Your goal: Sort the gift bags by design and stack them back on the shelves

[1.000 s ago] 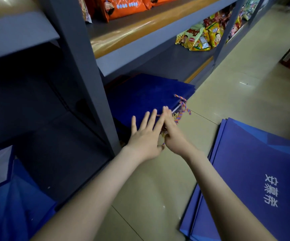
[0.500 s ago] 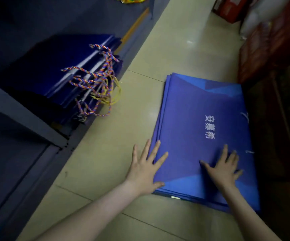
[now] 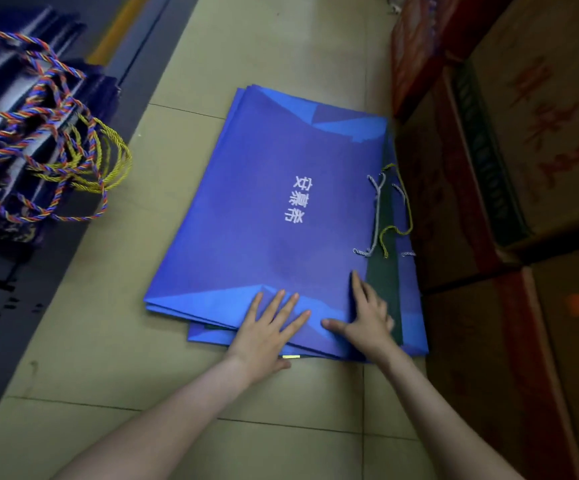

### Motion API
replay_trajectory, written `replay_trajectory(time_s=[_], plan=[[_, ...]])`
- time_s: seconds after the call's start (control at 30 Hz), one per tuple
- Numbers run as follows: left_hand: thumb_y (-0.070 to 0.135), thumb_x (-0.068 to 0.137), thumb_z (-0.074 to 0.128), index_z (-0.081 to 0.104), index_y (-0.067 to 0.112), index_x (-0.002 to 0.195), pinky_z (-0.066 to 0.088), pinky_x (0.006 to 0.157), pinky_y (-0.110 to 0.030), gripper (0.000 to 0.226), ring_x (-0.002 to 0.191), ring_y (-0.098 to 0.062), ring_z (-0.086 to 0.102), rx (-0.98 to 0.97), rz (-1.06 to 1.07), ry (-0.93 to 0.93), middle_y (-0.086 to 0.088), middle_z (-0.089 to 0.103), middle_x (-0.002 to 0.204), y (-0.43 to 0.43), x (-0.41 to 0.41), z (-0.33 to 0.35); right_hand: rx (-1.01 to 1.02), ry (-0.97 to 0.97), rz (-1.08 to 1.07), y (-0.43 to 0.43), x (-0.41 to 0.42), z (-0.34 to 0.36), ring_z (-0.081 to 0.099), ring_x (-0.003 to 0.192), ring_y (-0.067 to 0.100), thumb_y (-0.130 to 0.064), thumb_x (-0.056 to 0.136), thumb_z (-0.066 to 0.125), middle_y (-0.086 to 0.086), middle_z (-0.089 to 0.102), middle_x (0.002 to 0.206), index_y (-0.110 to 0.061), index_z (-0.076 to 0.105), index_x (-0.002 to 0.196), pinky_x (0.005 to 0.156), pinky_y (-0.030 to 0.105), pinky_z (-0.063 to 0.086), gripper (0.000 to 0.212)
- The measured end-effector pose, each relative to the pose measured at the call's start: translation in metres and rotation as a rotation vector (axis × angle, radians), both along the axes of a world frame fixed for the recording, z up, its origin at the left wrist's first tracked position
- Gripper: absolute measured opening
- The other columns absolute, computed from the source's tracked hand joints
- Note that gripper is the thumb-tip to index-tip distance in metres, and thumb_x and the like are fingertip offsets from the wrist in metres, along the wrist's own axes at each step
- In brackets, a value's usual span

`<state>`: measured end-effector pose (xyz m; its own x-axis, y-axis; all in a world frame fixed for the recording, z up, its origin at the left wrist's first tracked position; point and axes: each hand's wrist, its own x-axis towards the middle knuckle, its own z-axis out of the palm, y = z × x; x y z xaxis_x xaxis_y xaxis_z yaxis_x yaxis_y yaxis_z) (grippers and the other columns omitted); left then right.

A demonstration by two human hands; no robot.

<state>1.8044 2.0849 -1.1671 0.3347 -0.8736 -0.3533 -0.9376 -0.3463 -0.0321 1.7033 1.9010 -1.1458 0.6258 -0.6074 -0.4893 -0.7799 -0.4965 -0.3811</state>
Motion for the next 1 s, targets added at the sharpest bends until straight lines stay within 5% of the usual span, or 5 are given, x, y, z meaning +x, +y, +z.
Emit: replay_trajectory(time_s=[0.1, 0.33, 0.47, 0.67, 1.0], plan=[[0.075, 0.046, 0.075, 0.027, 0.025, 0.146, 0.015, 0.109, -0.055, 0.121, 0.135, -0.031, 0.037, -0.025, 0.034, 0.087, -0.008, 0.042, 0.147, 0.008, 0.005, -0.011, -0.007, -0.018, -0.197, -0.004, 0.006, 0.001, 0.002, 0.146, 0.027, -0.062, 0.067, 0.074, 0.001, -0.006, 0.16, -0.04, -0.005, 0.151, 0.113, 0.051, 0.007, 0.117], [0.071, 0.059, 0.07, 0.044, 0.022, 0.141, 0.014, 0.109, -0.054, 0.099, 0.134, -0.034, 0.04, -0.184, 0.069, 0.117, -0.012, 0.043, 0.146, 0.007, -0.004, -0.017, 0.151, -0.041, -0.553, -0.042, -0.008, -0.007, -0.002, 0.147, 0.03, -0.057, 0.066, 0.078, 0.01, -0.004, 0.16, -0.023, -0.006, 0.152, 0.117, 0.053, 0.008, 0.125], [0.077, 0.085, 0.012, 0.031, 0.034, 0.146, 0.003, 0.111, -0.06, 0.078, 0.143, -0.038, 0.019, -0.322, 0.252, 0.159, -0.009, 0.017, 0.157, 0.002, 0.014, 0.001, 0.097, -0.036, -0.577, -0.048, -0.006, 0.001, 0.003, 0.146, 0.03, -0.064, 0.066, 0.073, 0.01, 0.0, 0.16, -0.024, -0.003, 0.152, 0.117, 0.048, 0.007, 0.122], [0.089, 0.064, 0.042, -0.014, 0.05, 0.144, -0.003, 0.109, -0.065, 0.105, 0.141, -0.042, -0.018, -0.064, 0.881, 0.138, -0.016, -0.02, 0.156, 0.038, 0.105, 0.009, 0.152, 0.046, -0.475, -0.043, 0.001, 0.006, -0.003, 0.146, 0.029, -0.079, 0.057, 0.067, 0.015, -0.003, 0.158, -0.036, -0.007, 0.151, 0.116, 0.051, 0.004, 0.127], [0.098, 0.046, 0.039, -0.001, 0.055, 0.145, 0.018, 0.109, -0.057, 0.115, 0.139, -0.038, 0.004, -0.003, 0.865, 0.223, -0.007, 0.003, 0.153, 0.044, 0.12, 0.003, 0.125, 0.03, -0.452, -0.033, -0.009, 0.011, 0.022, 0.139, 0.032, -0.065, 0.058, 0.079, 0.013, 0.025, 0.148, -0.033, 0.002, 0.152, 0.114, 0.046, 0.02, 0.125]])
